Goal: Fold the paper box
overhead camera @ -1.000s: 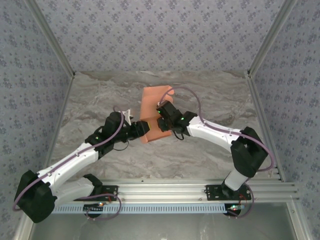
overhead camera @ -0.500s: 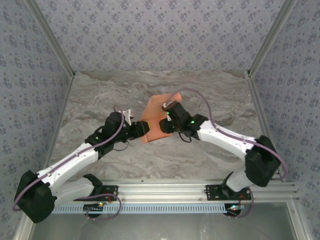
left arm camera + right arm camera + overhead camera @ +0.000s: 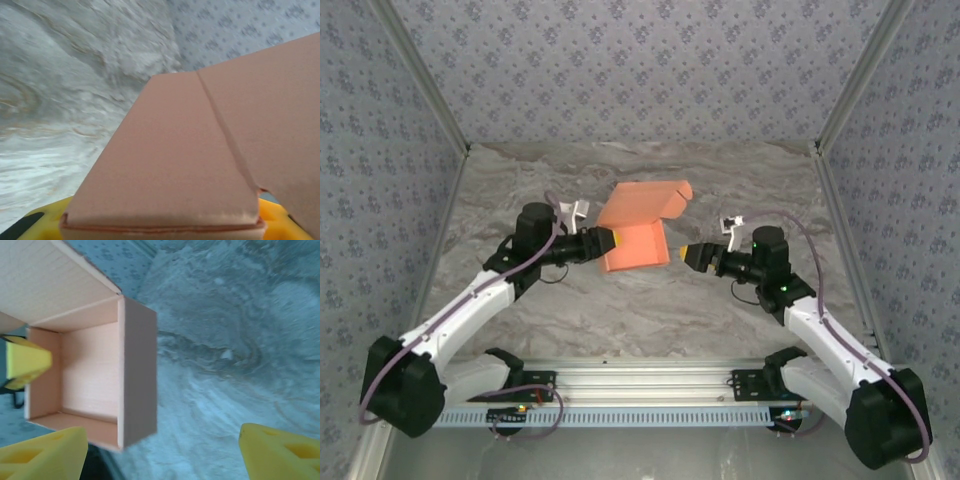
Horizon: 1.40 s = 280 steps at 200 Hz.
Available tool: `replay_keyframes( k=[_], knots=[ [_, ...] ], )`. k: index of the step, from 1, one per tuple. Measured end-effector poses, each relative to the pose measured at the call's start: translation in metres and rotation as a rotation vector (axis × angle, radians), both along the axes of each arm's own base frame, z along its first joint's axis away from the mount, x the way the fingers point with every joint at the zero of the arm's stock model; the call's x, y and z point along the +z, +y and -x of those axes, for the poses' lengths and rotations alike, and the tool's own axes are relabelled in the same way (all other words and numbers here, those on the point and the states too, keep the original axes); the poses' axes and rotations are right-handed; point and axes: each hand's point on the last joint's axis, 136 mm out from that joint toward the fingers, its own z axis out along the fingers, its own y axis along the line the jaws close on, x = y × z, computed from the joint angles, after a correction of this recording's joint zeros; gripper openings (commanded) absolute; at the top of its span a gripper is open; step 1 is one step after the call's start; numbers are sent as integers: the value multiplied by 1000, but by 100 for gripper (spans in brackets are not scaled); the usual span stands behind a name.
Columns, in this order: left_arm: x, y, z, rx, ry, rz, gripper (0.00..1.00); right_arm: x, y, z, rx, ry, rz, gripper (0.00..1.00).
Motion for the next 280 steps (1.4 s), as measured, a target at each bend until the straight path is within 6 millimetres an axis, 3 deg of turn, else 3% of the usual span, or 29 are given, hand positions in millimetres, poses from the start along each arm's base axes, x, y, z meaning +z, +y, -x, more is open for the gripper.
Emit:
replay_keyframes(
  k=[34, 67, 86, 113, 144, 162, 195, 219, 239, 280],
  knots=[
    [7, -17, 5, -119, 32, 67, 41, 24, 10, -3, 59, 29, -152, 82],
    [15, -23, 3, -172, 20, 106, 42, 25, 14, -8, 95, 82, -218, 81],
    [16, -22, -9, -165, 37, 142, 42, 23, 18, -8, 121, 104, -233, 80],
    [13, -23, -23, -153, 71, 182, 42, 21, 23, -6, 150, 131, -247, 61],
    [19, -25, -23, -166, 63, 208, 42, 26, 34, 1, 194, 136, -256, 56],
    [21, -26, -22, -174, 61, 216, 42, 30, 38, 3, 207, 129, -259, 47],
    [25, -26, -22, -181, 47, 225, 42, 31, 39, 2, 205, 136, -257, 47],
    [20, -28, -23, -189, 58, 224, 42, 29, 43, 1, 213, 156, -247, 61],
    [17, -28, -24, -192, 64, 220, 42, 30, 44, 1, 218, 152, -243, 65],
    [14, -28, -23, -202, 39, 202, 42, 35, 46, 0, 224, 168, -248, 54]
  ],
)
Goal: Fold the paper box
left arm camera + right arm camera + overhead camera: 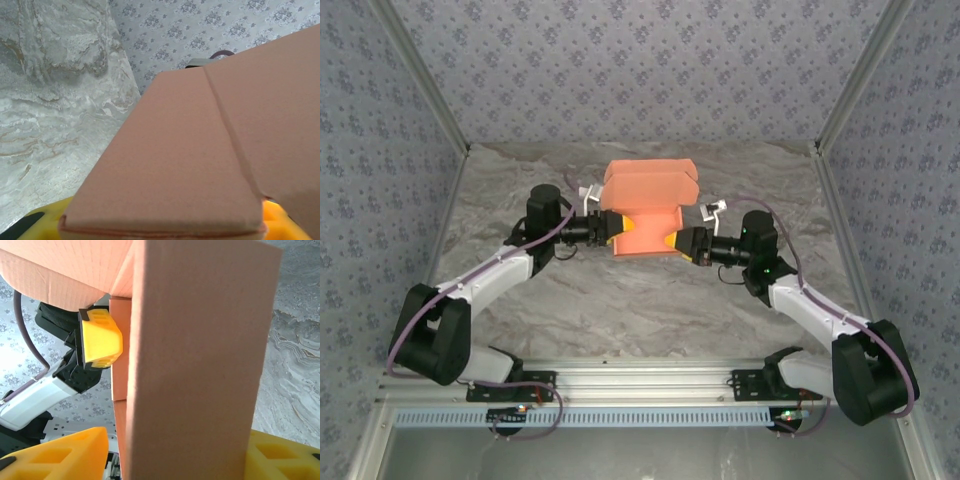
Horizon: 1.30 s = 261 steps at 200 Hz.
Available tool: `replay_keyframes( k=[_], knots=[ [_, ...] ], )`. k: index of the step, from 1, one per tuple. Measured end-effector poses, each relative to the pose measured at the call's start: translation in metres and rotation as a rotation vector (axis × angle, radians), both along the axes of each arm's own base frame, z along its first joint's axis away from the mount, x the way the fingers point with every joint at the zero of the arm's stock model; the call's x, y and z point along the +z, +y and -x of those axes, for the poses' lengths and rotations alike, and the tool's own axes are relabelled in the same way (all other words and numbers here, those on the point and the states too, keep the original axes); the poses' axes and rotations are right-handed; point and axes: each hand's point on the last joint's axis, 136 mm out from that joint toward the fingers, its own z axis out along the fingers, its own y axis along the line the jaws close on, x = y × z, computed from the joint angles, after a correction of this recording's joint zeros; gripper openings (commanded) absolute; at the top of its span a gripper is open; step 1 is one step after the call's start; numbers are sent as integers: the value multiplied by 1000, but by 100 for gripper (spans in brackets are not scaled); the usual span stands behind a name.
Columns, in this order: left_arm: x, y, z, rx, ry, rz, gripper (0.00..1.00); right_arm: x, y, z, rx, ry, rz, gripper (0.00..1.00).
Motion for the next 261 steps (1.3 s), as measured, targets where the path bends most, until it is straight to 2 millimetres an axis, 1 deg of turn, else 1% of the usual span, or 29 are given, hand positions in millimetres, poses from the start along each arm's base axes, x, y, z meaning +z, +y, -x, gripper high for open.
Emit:
replay_keyframes(
  k=[22, 51, 88, 119, 133, 144, 155, 170, 197, 211, 227, 261],
  knots=[
    [3, 0, -1, -3, -17, 3, 42, 0, 1, -3, -3, 18, 9, 42],
    [3, 2, -2, -1, -22, -1, 42, -4, 2, -4, -5, 32, 26, 37],
    [-2, 5, -4, 10, -8, -18, 42, -12, 10, -7, -17, 48, 130, 38],
    [-9, 6, -3, 14, 1, -39, 42, -24, 12, -6, -23, 65, 220, 41],
    [-11, 5, -1, 8, 5, -45, 42, -30, 11, -5, -22, 74, 239, 45],
    [-11, 3, 0, 1, 1, -48, 42, -31, 11, -3, -19, 82, 242, 51],
    [-12, 2, 2, -4, -3, -50, 42, -27, 11, -4, -15, 77, 219, 59],
    [-11, 0, 3, -10, -15, -53, 42, -19, 8, -5, -20, 64, 168, 65],
    [-10, -3, 7, -30, -18, -53, 43, -1, -10, -9, -81, 39, 93, 65],
    [-8, -5, 10, -41, -20, -50, 43, 15, -18, -13, -116, 7, 54, 65],
    [-5, -7, 11, -52, -28, -47, 43, 29, -24, -17, -143, -21, 12, 64],
    [-7, -9, 15, -67, -29, -55, 43, 39, -31, -23, -175, -38, -36, 64]
  ],
)
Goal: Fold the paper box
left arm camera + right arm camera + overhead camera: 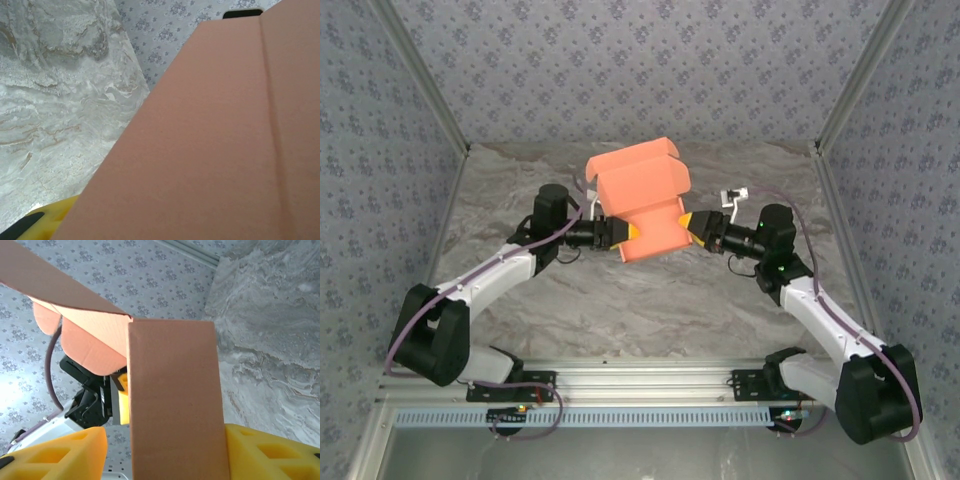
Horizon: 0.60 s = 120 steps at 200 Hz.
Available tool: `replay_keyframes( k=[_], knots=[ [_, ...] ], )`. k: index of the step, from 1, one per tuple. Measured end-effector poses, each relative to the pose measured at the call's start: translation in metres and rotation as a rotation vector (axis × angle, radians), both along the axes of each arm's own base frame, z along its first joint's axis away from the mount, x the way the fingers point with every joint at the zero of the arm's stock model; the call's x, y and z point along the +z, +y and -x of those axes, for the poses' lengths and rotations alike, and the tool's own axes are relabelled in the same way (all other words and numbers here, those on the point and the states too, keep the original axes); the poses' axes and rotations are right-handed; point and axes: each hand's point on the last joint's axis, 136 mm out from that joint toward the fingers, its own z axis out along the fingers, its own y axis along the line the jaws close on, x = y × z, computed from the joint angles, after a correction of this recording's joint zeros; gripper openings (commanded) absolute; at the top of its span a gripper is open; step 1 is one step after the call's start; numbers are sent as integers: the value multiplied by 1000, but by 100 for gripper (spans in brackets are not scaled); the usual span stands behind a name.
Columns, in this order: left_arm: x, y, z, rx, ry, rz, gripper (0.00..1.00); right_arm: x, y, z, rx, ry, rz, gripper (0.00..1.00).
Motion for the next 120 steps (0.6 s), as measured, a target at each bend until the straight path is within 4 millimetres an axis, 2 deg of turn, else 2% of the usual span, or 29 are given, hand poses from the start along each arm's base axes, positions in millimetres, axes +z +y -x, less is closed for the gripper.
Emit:
replay_keyframes(
  k=[56, 120],
  knots=[
    [-3, -2, 4, -12, 9, -10, 43, -1, 0, -2, -4, 7, -2, 71],
    [-5, -6, 10, -32, 21, -15, 43, -11, 2, -6, -3, 35, 7, 70]
  ],
)
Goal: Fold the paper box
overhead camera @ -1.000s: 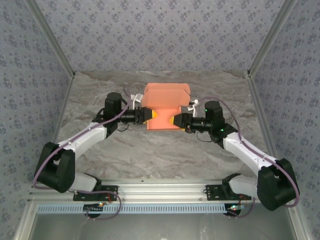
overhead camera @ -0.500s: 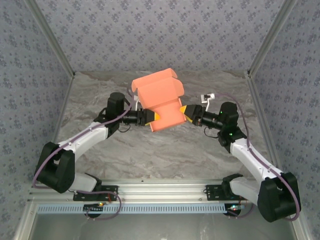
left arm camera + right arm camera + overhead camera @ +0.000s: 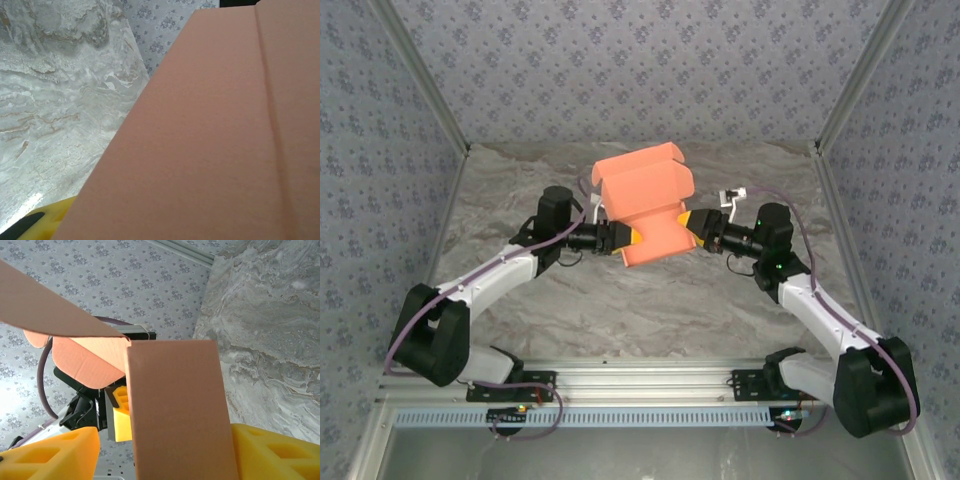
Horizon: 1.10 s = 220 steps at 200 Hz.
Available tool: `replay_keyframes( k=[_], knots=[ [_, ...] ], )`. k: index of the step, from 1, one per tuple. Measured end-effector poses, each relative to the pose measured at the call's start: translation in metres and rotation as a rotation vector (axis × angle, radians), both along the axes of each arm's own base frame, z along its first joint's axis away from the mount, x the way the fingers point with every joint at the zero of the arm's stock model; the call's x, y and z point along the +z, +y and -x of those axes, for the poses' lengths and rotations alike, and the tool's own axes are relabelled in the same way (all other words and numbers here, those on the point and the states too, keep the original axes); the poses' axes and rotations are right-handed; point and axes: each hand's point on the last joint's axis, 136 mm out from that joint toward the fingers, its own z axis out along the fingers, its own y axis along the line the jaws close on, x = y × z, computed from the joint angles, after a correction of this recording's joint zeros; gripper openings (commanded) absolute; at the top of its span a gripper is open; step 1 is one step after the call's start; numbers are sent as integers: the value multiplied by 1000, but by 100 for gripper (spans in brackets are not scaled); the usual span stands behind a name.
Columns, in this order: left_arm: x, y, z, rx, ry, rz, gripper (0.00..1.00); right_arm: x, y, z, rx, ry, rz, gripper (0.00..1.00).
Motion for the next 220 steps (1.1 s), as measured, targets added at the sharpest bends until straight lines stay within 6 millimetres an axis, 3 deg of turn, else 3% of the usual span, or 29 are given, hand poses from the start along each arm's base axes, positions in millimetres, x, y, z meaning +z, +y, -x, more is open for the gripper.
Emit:
replay_keyframes(
  k=[38, 112, 130, 185, 197, 220],
  knots=[
    [4, -5, 6, -31, -11, 9, 43, -3, 1, -2, 2, 9, 2, 70],
    [11, -10, 11, -62, -44, 9, 43, 3, 3, -2, 8, -32, -9, 49],
    [8, -10, 14, -70, -35, 0, 43, -5, 4, -1, 10, -23, 27, 44],
    [0, -9, 17, -71, 2, -31, 45, -32, 4, 1, -41, -6, 166, 41],
    [0, -10, 15, -70, -2, -35, 46, -35, 3, 1, -42, -1, 178, 46],
    [1, -11, 11, -65, -22, -40, 47, -45, 0, 3, -43, 12, 215, 72]
  ],
)
